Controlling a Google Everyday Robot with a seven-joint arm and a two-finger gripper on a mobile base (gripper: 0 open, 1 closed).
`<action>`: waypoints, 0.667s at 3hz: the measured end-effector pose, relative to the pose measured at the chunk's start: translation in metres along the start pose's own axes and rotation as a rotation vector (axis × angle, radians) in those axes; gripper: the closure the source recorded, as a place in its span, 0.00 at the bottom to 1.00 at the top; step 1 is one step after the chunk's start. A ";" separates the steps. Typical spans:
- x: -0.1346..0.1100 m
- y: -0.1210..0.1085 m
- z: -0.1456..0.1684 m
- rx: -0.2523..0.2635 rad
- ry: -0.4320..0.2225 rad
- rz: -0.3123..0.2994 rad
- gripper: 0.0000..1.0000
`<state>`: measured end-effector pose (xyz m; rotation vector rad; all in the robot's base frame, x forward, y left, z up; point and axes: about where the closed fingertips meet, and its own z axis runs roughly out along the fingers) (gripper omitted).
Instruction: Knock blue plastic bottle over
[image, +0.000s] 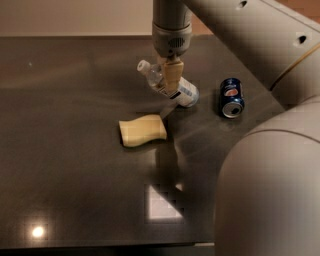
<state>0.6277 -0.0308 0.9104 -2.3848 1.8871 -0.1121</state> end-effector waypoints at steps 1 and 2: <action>-0.001 0.009 0.010 -0.033 0.050 -0.089 0.59; 0.001 0.015 0.023 -0.061 0.080 -0.131 0.36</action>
Offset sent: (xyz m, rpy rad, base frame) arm -0.0443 -0.0268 -0.0375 -0.2246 0.1693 0.1598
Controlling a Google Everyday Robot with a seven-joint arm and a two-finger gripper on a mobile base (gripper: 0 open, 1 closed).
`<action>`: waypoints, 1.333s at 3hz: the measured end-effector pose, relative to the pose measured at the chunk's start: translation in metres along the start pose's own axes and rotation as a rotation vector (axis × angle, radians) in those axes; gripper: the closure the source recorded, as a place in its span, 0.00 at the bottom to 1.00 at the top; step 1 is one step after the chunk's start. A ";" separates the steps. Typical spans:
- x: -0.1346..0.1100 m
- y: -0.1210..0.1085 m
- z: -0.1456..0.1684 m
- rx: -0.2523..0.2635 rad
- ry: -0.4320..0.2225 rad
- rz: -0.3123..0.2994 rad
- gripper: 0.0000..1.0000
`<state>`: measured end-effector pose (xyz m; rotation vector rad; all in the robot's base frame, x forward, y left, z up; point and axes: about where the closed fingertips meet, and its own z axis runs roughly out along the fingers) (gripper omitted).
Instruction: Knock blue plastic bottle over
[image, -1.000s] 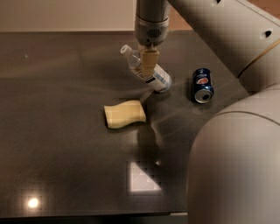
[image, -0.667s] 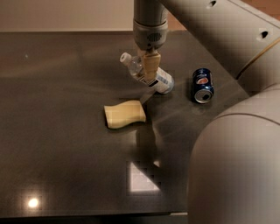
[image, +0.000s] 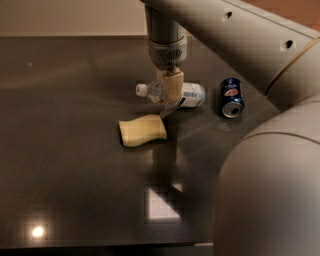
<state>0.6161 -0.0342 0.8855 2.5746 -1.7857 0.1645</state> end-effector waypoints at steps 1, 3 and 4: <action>-0.003 0.007 0.010 -0.024 0.008 -0.029 0.12; -0.016 0.016 0.025 -0.047 -0.097 -0.036 0.00; -0.018 0.010 0.027 -0.025 -0.103 -0.035 0.00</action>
Offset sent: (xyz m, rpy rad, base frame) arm -0.0535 -0.0160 -0.0219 -0.0298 0.1853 0.0333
